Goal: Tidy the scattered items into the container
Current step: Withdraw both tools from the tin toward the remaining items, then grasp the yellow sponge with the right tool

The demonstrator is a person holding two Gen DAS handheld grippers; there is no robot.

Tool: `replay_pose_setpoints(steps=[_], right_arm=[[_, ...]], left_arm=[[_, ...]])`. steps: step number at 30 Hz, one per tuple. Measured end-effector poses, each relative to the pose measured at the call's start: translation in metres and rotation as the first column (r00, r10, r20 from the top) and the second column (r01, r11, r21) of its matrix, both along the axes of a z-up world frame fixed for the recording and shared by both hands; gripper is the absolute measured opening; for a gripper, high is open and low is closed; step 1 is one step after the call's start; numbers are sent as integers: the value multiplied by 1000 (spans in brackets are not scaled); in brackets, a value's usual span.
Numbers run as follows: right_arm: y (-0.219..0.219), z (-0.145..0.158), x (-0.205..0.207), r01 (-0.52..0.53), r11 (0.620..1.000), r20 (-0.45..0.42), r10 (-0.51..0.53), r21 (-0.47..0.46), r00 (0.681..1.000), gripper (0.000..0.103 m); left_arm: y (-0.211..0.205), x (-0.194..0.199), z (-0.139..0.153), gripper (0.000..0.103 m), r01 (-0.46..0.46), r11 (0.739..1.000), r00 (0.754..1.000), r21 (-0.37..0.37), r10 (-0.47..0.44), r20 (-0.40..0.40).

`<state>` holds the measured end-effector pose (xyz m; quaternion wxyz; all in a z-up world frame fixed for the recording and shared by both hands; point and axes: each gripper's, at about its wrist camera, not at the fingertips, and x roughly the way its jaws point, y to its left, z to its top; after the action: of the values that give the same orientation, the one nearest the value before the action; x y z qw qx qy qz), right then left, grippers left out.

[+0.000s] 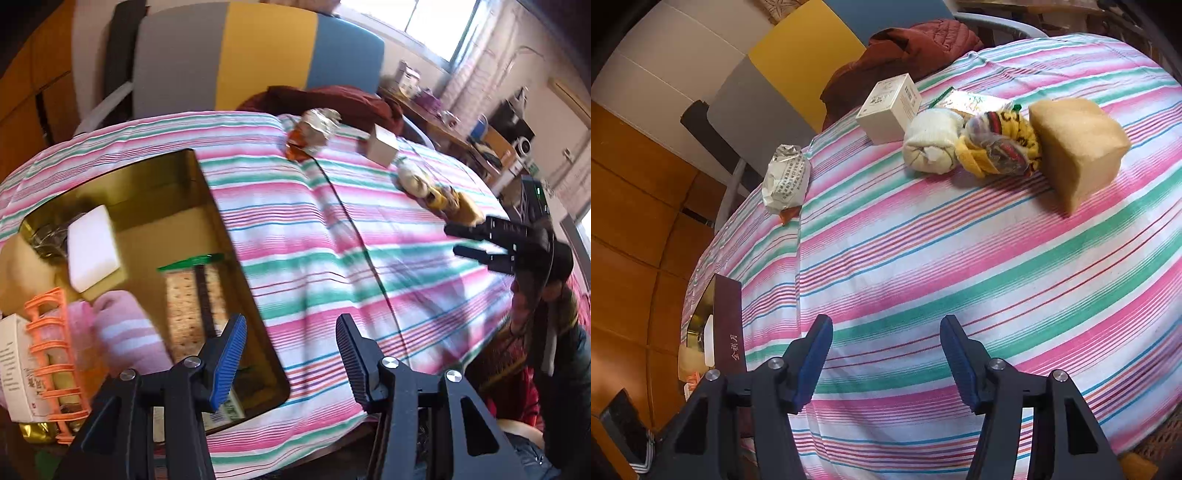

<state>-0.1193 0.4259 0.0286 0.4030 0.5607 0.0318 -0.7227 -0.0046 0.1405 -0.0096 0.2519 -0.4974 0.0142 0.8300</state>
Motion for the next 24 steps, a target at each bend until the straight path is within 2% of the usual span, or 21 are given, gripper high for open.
replay_pose_setpoints(steps=[3,5,10,16,20,24], right_arm=[[3,19,-15,2,1000,-36,-2,1,999,63],[5,33,-28,18,1000,-73,-17,14,997,69],[12,58,-76,58,992,-145,-42,108,988,78],[16,48,-128,93,963,-141,-59,253,988,83],[13,33,-143,85,942,-147,-38,325,988,85],[8,24,-152,87,930,-163,-30,357,986,86]], left_arm=[[7,0,-2,51,25,1000,1000,-8,-25,11],[10,1,-3,51,35,999,999,-10,-35,15],[18,-1,-6,52,53,999,998,-13,-52,30],[27,-5,-10,52,64,998,997,-17,-63,48],[35,-7,-10,52,79,996,996,-28,-78,50],[45,-11,-10,52,100,994,994,-37,-98,54]])
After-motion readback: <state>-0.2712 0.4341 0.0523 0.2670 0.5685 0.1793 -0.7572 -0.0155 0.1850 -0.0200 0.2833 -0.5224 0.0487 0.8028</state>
